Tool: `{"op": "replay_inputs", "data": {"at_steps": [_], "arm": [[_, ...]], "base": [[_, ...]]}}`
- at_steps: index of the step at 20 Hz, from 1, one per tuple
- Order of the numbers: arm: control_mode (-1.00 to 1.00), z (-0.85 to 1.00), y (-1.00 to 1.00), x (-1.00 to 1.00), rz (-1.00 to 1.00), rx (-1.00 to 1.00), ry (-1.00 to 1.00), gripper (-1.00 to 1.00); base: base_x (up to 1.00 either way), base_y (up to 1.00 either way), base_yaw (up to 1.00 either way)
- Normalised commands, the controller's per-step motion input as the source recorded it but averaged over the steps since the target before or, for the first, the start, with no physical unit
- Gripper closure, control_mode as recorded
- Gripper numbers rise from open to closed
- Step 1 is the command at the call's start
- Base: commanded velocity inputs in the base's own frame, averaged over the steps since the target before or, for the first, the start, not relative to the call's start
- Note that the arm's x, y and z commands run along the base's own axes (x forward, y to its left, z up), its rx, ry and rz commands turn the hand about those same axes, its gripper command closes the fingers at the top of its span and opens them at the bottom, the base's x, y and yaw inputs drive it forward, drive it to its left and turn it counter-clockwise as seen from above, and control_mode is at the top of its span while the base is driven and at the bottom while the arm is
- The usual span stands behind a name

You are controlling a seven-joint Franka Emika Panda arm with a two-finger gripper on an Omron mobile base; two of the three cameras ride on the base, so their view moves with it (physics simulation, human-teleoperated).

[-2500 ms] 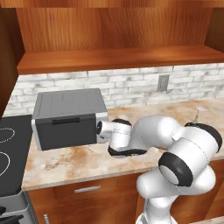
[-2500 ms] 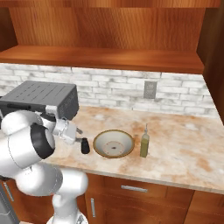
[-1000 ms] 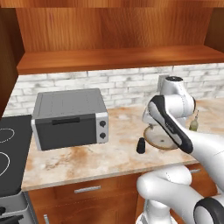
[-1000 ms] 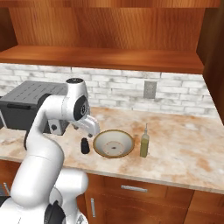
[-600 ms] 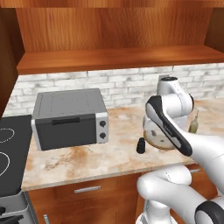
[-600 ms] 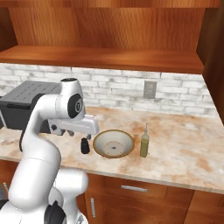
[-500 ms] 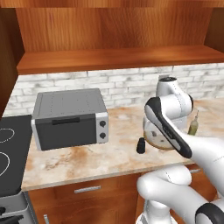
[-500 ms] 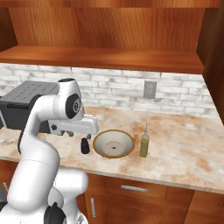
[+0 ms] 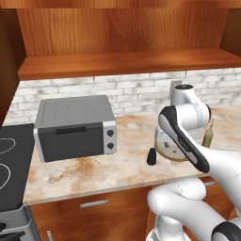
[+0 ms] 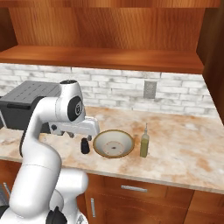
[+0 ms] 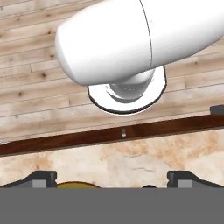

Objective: Retrieve the bottle and the shaker from the cabinet and place them next to the mixing bowl on the counter. Then add garlic from the fridge to the mixing bowl.

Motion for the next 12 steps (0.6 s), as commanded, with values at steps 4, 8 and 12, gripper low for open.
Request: {"op": "replay_inputs", "data": {"at_steps": [4,8,12], "arm": [[-1.00,-0.01,0.01,-0.13,0.00,0.00,0.00,-1.00],[1.00,0.00,0.01,-0.09,0.00,0.00,0.00,-1.00],[1.00,0.00,0.00,0.00,0.00,0.00,0.00,-1.00]], "base": [[0.00,0.00,0.00],[-0.38,0.13,-0.01],[-0.76,0.22,-0.09]]}}
